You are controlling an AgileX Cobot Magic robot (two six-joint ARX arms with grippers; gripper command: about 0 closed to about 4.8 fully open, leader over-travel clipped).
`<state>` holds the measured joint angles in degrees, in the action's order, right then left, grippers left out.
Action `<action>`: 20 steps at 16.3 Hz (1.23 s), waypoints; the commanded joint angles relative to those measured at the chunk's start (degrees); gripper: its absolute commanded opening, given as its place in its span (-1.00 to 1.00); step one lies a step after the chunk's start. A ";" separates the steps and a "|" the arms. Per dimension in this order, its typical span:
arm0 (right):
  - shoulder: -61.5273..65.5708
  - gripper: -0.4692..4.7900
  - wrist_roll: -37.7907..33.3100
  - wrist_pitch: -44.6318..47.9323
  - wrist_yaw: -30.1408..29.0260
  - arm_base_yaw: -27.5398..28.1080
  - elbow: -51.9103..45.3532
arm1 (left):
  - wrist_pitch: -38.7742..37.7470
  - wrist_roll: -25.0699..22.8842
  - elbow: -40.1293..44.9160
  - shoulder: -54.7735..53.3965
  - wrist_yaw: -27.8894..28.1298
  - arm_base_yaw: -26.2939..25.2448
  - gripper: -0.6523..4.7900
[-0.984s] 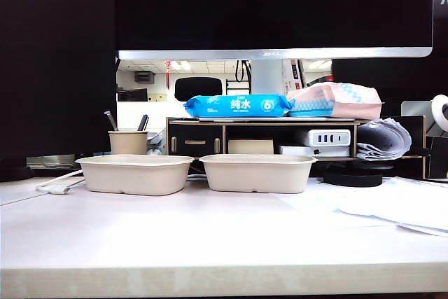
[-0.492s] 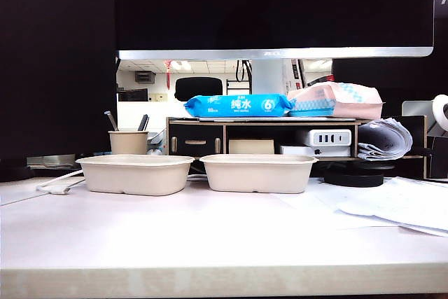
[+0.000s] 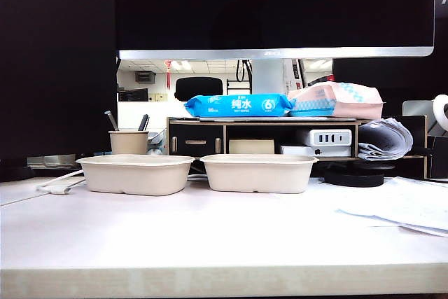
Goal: Put the dolls with similar sizes into the same paper box, while dolls with different sizes go into separate paper boxes.
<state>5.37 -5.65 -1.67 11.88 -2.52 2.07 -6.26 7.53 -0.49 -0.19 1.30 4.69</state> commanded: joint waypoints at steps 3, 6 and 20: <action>-5.16 -0.84 1.03 -4.04 -0.42 1.25 -0.83 | 0.57 0.00 -0.04 0.00 -0.04 -0.09 -0.78; -5.22 -0.84 1.46 -4.07 -1.29 0.74 -0.85 | 0.57 0.00 -0.04 0.00 -0.04 -0.09 -0.78; -5.22 -0.84 2.25 -2.78 -1.51 -3.06 -1.11 | 0.55 0.00 -0.04 0.00 -0.04 -0.09 -0.78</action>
<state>0.16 -3.22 -5.45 10.28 -5.65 0.80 -6.26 7.53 -0.49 -0.19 1.30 4.69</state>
